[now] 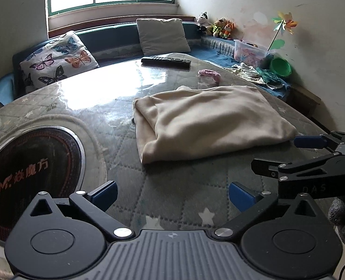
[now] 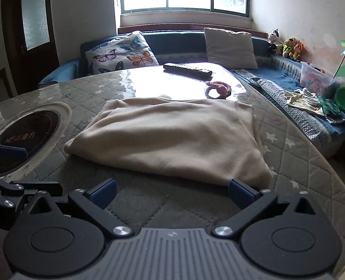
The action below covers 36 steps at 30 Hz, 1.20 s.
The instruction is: Fold clothes
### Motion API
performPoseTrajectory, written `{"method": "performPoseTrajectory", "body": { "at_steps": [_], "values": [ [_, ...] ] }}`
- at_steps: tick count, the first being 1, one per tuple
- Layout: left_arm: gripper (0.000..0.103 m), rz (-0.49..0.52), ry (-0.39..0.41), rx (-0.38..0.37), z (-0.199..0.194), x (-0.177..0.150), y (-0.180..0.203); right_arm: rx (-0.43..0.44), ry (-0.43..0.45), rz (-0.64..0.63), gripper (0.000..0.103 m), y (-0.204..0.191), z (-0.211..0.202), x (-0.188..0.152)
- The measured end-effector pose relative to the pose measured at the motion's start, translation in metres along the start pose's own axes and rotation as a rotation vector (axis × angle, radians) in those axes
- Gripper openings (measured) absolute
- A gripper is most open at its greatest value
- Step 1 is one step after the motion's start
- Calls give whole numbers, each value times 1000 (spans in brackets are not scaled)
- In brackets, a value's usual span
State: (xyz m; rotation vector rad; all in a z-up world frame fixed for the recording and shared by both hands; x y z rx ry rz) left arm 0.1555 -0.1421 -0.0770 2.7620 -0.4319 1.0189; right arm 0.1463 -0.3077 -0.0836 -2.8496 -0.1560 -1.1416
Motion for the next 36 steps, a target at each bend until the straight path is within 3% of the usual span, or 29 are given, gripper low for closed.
{"method": "performPoseTrajectory", "body": {
  "at_steps": [36],
  "values": [
    [103,1,-10,7,-27,-40,20,-57,6,64,103,-5,-32,-34]
  ]
}}
Point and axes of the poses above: each gripper's, at about its wrist camera, not at the fingertips, and z roughly the way its jaws point, y to its right, x to its top, the point moved 9 cm from there along z, roughly the way its jaws point, and after that the axes turned 5 degrees about -y, right-handed, at the moved point
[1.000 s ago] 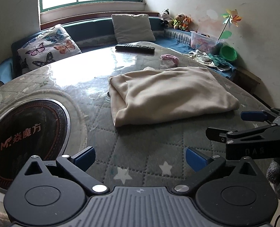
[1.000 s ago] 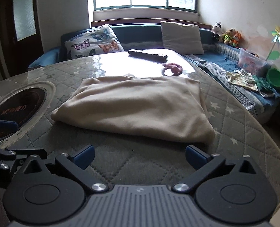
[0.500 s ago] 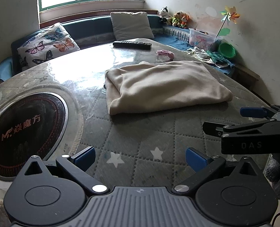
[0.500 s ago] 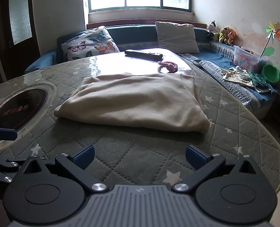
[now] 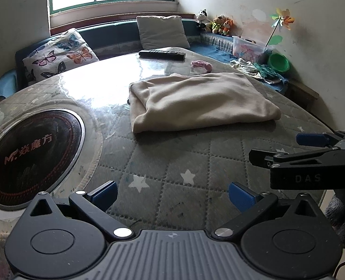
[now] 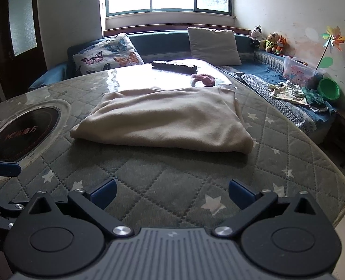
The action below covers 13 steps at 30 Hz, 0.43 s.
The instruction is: Fold clothes
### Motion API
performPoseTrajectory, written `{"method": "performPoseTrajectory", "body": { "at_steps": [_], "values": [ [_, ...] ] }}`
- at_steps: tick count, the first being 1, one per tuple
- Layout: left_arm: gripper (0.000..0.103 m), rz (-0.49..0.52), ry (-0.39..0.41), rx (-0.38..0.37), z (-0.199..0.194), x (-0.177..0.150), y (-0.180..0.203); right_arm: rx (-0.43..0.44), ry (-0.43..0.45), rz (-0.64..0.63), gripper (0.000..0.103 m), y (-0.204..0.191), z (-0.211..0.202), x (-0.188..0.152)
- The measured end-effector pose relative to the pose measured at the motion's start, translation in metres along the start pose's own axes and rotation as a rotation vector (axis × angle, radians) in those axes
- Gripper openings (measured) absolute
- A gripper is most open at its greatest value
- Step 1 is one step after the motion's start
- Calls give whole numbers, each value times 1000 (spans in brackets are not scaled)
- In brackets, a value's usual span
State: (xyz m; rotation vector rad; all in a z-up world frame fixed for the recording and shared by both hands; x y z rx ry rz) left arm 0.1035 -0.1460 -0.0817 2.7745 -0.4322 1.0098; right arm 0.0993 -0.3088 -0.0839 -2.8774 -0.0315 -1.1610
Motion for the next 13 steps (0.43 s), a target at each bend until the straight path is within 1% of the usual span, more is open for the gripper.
{"method": "performPoseTrajectory", "body": {
  "at_steps": [13],
  "values": [
    [103,-2,24,-12,-14,-8,7,5,10,12,103,-3,-10,-9]
  ]
}}
Point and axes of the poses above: each gripper's, at about its wrist camera, not at the fingertips, and z roughly the way its jaws point, y to its right, x to its top, the point moved 9 cm from there along z, roughly the way its jaws point, and after that the axes turned 5 degrees about -y, right-handed, at the moved point
